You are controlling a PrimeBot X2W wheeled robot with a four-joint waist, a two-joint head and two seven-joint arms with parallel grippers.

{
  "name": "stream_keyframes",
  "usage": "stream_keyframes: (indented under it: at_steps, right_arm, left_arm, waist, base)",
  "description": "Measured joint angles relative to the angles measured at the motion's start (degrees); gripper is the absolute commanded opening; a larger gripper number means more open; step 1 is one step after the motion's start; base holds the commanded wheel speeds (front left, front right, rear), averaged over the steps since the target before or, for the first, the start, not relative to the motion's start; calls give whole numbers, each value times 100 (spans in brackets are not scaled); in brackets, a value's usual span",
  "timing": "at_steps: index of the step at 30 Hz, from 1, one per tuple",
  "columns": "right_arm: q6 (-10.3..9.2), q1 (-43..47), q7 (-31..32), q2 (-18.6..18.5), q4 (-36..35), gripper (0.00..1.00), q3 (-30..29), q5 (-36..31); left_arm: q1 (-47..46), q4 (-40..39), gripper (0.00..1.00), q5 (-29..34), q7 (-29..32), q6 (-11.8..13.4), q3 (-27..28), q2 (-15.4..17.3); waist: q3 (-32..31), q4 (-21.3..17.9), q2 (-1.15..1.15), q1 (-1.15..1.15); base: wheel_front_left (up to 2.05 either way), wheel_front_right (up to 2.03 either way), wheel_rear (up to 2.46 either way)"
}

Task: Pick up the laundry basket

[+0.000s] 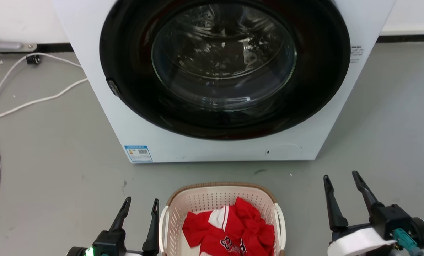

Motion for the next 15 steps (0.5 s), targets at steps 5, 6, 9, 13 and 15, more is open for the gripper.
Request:
stream_keyframes:
  at_steps: [5, 6, 9, 13, 15]
  right_arm:
    - [0, -415, 78, -1, 381, 100, 45, -115]
    - [0, -498, 104, -1, 442, 100, 56, -138]
    - [1, -704, 157, 0, 605, 100, 75, -141]
    - [1, -1068, 279, 0, 834, 100, 44, -145]
    - [1, -1235, 374, -2, 992, 100, 52, -135]
  left_arm:
    - [-322, 416, 100, -49, 0, -65, 75, -4]
    - [-391, 515, 100, -48, 1, -69, 97, -4]
    - [-631, 822, 100, -34, 1, -118, 152, 37]
    - [-1151, 1278, 100, -76, 1, -225, 213, 162]
    - [-1420, 1611, 100, -90, 0, -282, 188, 269]
  waist:
    - [409, -34, 0, 0]
    - [507, -42, 0, 0]
    - [823, -66, 0, 0]
    - [1292, -93, 0, 0]
    - [1524, -101, 0, 0]
  base:
    - [0, 0, 0]
    - [0, 0, 0]
    - [0, 0, 0]
    - [0, 0, 0]
    - [0, 0, 0]
